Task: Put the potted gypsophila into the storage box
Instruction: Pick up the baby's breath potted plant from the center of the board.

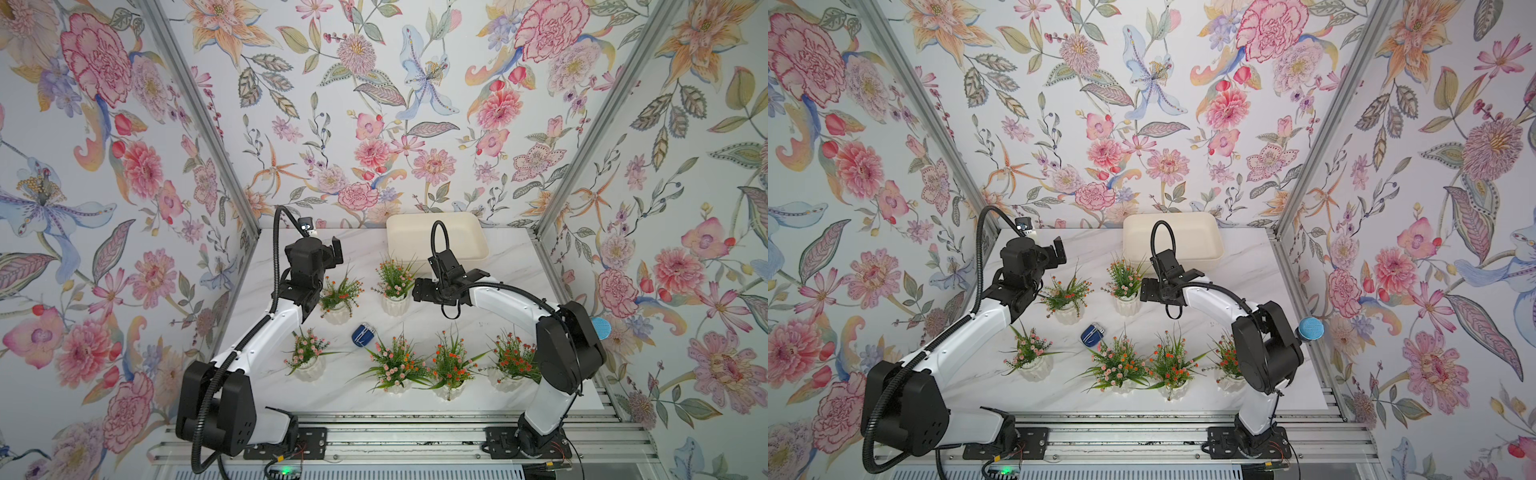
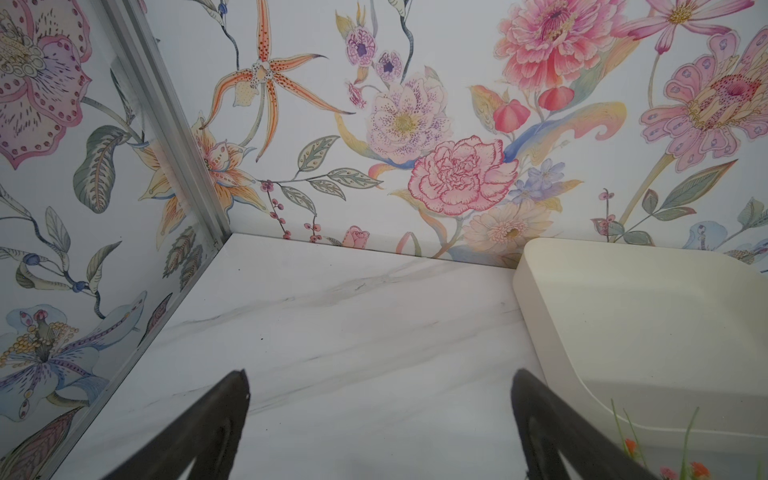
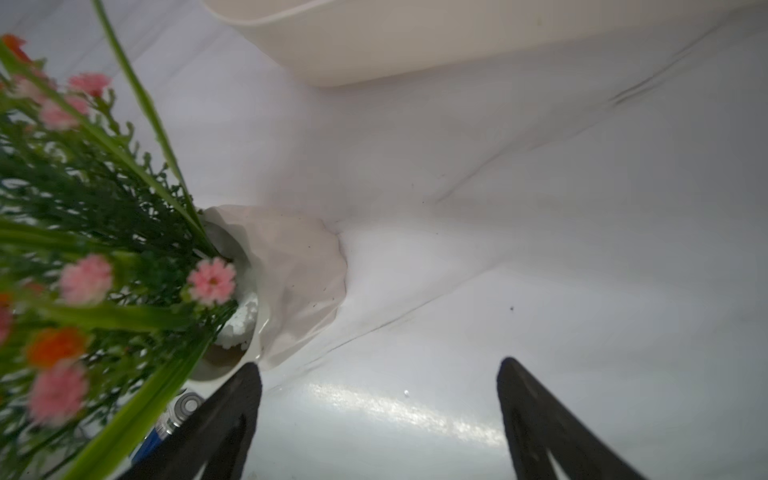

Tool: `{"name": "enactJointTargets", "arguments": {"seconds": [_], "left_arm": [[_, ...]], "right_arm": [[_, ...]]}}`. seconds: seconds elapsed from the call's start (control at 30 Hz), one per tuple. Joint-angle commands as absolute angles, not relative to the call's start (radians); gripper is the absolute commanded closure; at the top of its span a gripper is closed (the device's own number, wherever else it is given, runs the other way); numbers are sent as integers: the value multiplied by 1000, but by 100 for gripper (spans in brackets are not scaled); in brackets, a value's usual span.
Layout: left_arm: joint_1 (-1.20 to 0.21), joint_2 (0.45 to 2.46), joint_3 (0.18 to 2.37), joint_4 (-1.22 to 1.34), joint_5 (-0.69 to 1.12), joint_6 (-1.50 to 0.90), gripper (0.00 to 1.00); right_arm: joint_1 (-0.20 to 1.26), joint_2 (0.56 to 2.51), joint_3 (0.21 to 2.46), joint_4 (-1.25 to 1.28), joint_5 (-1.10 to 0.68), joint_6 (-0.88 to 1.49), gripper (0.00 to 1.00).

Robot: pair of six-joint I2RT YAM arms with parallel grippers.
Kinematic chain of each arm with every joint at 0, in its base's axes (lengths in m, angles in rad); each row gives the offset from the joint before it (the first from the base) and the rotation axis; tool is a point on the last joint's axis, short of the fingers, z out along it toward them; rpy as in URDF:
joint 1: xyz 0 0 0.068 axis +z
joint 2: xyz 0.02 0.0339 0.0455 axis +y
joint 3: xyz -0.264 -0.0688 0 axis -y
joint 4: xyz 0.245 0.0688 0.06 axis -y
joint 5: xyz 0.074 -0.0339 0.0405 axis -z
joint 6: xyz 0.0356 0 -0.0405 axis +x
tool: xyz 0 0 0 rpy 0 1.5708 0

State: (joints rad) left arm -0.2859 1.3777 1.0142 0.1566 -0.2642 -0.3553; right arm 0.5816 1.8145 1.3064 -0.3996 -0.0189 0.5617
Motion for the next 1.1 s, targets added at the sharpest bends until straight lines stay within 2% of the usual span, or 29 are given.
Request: {"name": "enactJointTargets", "arguments": {"seconds": [0.0,0.33,0.73,0.9,1.07], "left_arm": [[-273,1341,988,160,-245,-356,0],[-245,1310,928,165,-236,-381,0],[-236,1306,917,170,-235,-362,0],[-236,1311,913,180,-232,-357,0],[-236,1318,922,186,-230,-349,0]], "right_arm": [[596,1853,1373,-388,-46,561,14],[615,1927,1447,-390,-61,553,28],[676,2028,1581,-506,8,486,52],[685,2049,1609,-528,33,482,57],[691,2086,1646,-563,29,466,70]]}}
